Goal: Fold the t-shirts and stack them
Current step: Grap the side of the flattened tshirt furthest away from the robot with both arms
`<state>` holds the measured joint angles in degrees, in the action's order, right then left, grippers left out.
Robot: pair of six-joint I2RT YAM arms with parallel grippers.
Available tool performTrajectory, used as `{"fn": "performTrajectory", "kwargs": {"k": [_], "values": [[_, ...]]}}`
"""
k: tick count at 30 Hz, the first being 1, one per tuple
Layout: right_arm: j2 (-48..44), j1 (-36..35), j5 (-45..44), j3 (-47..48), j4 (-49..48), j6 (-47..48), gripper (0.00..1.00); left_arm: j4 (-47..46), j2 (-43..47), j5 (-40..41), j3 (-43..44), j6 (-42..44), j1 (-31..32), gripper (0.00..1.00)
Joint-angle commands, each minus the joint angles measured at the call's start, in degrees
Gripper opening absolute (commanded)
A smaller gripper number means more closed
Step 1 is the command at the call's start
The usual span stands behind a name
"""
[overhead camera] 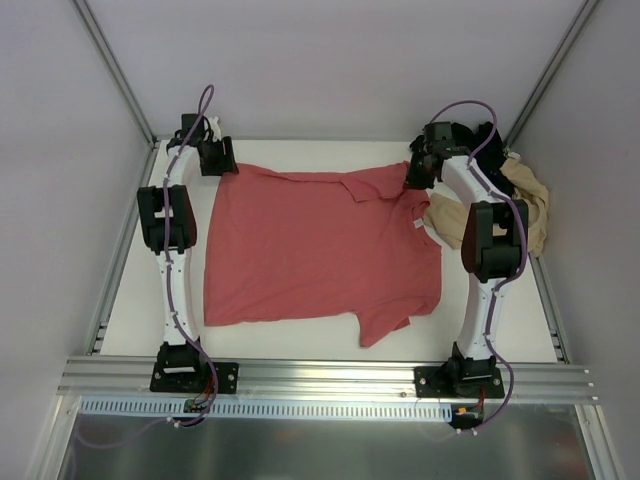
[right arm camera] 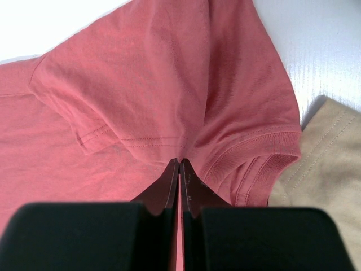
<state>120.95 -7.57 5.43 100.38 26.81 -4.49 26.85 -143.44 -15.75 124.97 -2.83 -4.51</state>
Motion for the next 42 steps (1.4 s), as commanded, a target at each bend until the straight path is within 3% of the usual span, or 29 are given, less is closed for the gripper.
{"fn": "performTrajectory", "kwargs": {"k": [1,12,15,25,33,34,38,42], "values": [[-3.6,0.4,1.0,0.3,-0.4,-0.6,0.0,1.0,-1.3,-4.5,2.8,-0.2,-1.4,0.57],[-4.3,0.4,1.3,-1.1,-1.0,-0.8,0.01,-4.5,0.8,-5.9,-0.3,-3.8,-3.0,0.61],[-4.5,0.4,1.3,-1.0,-0.9,-0.7,0.01,-1.9,-1.3,-7.0,3.6,-4.0,-3.0,0.61],[-4.7,0.4,1.2,-1.2,-0.8,-0.8,0.01,-4.3,-2.5,-12.8,4.6,-5.9,-3.1,0.59],[-4.8,0.4,1.2,-1.1,-0.6,-0.5,0.01,-4.5,-2.9,-12.9,4.8,-6.5,-3.1,0.56],[-4.9,0.4,1.2,-1.2,-0.6,-0.5,0.0,-4.5,-2.9,-12.8,4.8,-6.5,-3.0,0.54],[-5.0,0.5,1.2,-1.4,-0.7,-0.5,0.01,-4.4,-2.7,-12.2,4.8,-6.7,-3.1,0.0],[-4.9,0.5,1.5,-1.6,-0.5,-0.6,0.01,-7.2,0.1,-11.5,-0.5,-6.7,-3.1,0.0]]}}
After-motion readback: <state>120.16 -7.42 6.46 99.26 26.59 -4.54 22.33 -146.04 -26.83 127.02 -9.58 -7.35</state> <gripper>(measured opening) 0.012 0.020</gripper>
